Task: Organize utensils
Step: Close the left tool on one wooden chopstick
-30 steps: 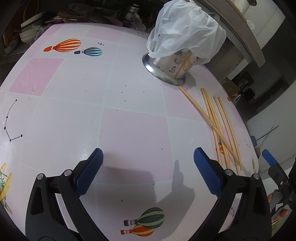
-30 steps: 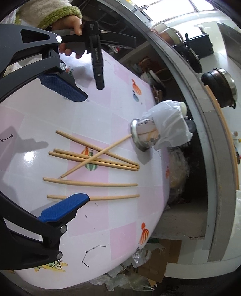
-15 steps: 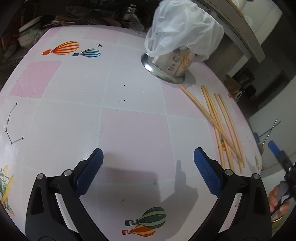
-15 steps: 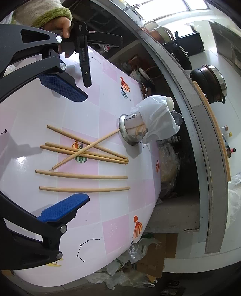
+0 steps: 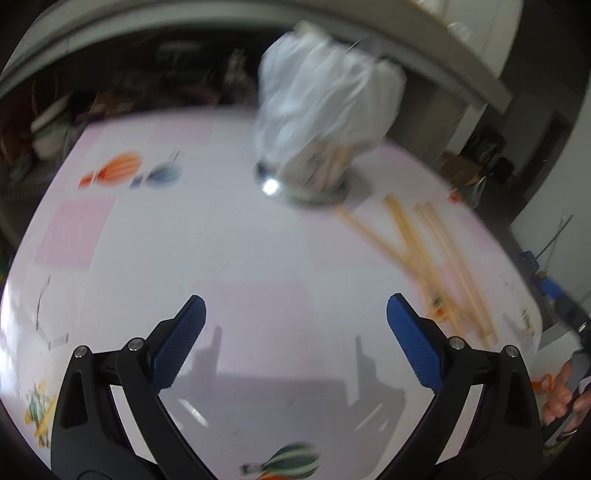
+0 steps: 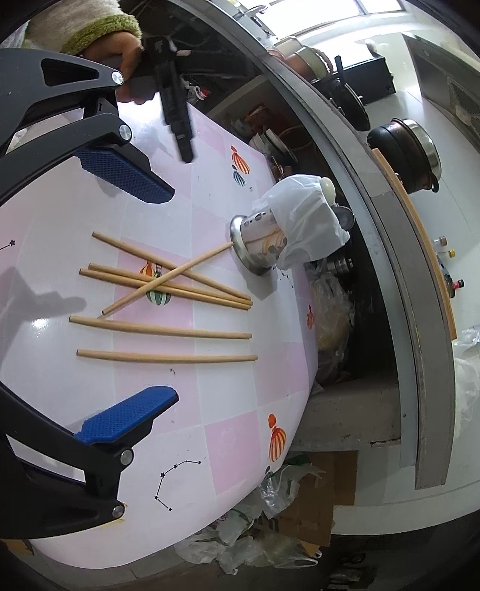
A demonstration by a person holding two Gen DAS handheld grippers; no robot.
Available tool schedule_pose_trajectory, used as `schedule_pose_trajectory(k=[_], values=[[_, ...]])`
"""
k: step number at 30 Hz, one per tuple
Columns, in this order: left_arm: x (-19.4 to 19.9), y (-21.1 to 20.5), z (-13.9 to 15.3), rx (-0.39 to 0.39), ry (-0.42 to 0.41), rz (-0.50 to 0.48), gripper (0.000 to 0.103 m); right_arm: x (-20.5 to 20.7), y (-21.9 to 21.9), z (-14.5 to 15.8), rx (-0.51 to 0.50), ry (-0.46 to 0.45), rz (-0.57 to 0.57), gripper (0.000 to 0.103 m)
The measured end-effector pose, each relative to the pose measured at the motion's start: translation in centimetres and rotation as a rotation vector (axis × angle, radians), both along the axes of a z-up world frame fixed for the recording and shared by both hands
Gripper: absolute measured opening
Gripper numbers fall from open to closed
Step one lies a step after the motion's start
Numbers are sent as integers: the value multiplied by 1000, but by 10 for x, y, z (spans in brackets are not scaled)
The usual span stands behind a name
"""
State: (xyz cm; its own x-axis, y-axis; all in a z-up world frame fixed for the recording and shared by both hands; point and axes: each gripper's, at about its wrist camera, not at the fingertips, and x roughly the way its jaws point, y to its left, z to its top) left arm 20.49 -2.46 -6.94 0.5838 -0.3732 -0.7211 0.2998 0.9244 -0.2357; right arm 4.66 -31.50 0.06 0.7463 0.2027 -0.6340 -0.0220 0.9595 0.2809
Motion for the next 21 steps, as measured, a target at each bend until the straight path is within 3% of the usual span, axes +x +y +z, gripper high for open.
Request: schedule_pose_trajectory(k=[4, 6, 11, 21], values=[[12, -32, 12, -55, -45, -43, 87, 1, -2, -3, 9, 10, -9, 97], [21, -47, 9, -59, -30, -40, 73, 2, -2, -3, 10, 13, -9, 97], [42, -72, -8, -94, 33, 15, 50, 2, -5, -6, 7, 23, -15, 97], [69, -111, -31, 2, 59, 88, 30, 6, -16, -12, 27, 45, -37, 97]])
